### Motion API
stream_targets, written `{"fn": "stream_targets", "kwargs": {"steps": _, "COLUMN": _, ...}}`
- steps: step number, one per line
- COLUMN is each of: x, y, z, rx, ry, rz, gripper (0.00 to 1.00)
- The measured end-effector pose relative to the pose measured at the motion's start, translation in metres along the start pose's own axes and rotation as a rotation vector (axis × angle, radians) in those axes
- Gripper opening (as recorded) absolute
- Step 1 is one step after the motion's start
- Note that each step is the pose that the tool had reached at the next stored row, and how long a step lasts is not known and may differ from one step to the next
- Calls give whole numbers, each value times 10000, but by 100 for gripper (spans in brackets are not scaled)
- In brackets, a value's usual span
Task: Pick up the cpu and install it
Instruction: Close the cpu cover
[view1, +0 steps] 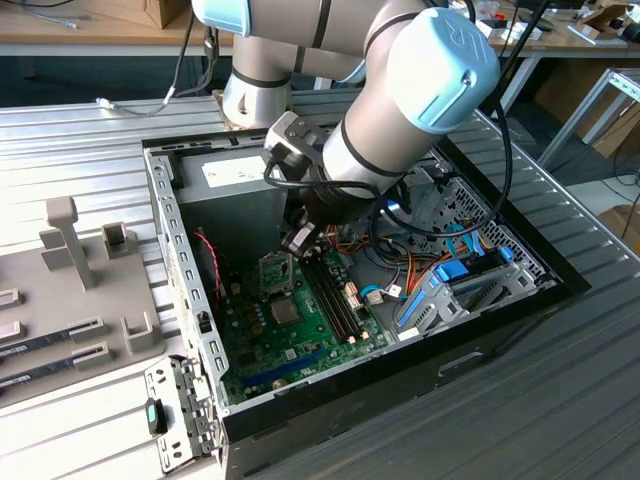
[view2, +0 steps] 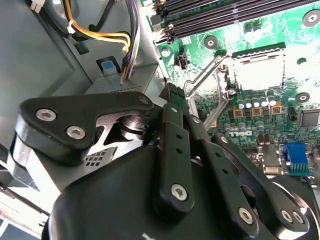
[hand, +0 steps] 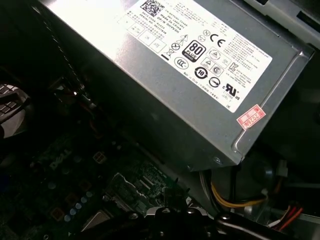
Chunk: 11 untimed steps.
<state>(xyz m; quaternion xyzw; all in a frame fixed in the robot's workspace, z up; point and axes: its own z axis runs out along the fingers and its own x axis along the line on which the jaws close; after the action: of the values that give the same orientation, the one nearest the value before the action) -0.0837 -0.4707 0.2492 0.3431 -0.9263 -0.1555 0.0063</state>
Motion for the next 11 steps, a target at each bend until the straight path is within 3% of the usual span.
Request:
{"fn": "stream_targets", "kwargs": {"steps": 8, "x": 4, "y": 4, "z": -44, "rx": -38, "ry": -31, "rz": -6, "gripper": 11}}
{"fn": "stream_targets", "kwargs": {"steps": 11, "x": 22, "y": -25, "z": -51, "rx": -50, "ry": -24, "rz": -3, "gripper": 11}}
